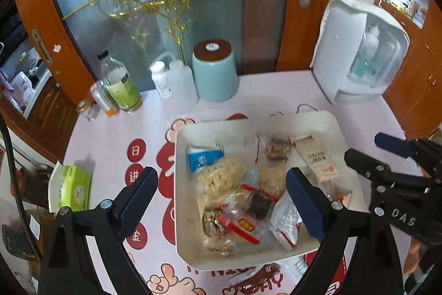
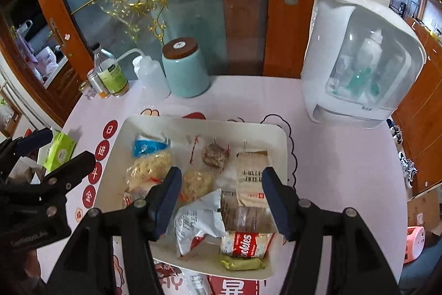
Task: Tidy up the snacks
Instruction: 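Lower the pastry bag and green cake into the tray, open both tools, then grasp the brown wrapped candy with the left tool while the right tool grasps the orange-white bar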
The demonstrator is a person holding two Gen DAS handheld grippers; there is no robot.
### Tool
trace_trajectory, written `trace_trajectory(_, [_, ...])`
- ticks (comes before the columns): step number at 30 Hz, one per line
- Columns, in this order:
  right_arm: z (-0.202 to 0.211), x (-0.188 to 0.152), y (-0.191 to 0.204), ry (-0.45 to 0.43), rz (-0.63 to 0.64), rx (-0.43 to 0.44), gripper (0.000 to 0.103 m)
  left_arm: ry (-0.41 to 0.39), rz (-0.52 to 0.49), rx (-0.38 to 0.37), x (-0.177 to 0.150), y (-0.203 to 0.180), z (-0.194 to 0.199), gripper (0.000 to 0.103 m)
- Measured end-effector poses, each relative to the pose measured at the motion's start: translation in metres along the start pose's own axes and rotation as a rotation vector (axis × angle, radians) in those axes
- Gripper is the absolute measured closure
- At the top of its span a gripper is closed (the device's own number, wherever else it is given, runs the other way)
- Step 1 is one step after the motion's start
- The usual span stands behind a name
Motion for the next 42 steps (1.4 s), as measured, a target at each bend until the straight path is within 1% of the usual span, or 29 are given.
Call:
trace_trajectory(3, [0.003, -0.005, -0.003, 0.0, 0.014, 0.002, 0.042, 0.018, -0.01, -0.013, -0.012, -0.005, -0.004, 0.008])
trace_trajectory(6, [0.011, -0.008, -0.004, -0.009, 0.023, 0.008, 0.042, 0.02, -0.026, -0.02, -0.019, -0.01, -0.003, 0.008])
trace_trajectory(12, [0.023, -0.016, -0.005, -0.024, 0.026, 0.02, 0.042, 0.008, -0.05, -0.045, -0.03, -0.022, 0.008, 0.008])
trace_trajectory(15, [0.03, -0.022, -0.005, -0.038, 0.04, 0.008, 0.042, -0.006, -0.056, -0.052, -0.033, -0.027, 0.016, 0.008])
trace_trajectory(26, [0.061, -0.047, 0.001, -0.091, 0.055, 0.017, 0.042, -0.047, -0.072, -0.078, -0.049, -0.039, 0.052, 0.008])
trace_trajectory(31, [0.083, -0.056, 0.002, -0.14, 0.061, 0.014, 0.042, -0.07, -0.069, -0.1, -0.057, -0.041, 0.072, 0.008])
trace_trajectory(34, [0.094, -0.061, 0.004, -0.168, 0.07, 0.01, 0.042, -0.085, -0.072, -0.101, -0.063, -0.04, 0.084, 0.008])
trace_trajectory(37, [0.101, -0.067, 0.006, -0.183, 0.08, 0.014, 0.042, -0.101, -0.079, -0.115, -0.07, -0.04, 0.097, 0.008])
trace_trajectory(42, [0.111, -0.084, 0.017, -0.196, 0.129, 0.015, 0.042, -0.121, -0.084, -0.164, -0.084, -0.039, 0.118, 0.007])
Point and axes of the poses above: each gripper's, at about its wrist camera, not at the fingertips, and z roughly against the way its jaws point, y to its left, x to its top, the point moved 10 cm from there along -z, roughly the way its jaws point, and after that the axes turned 1 degree about -y, right-handed, at the moved point
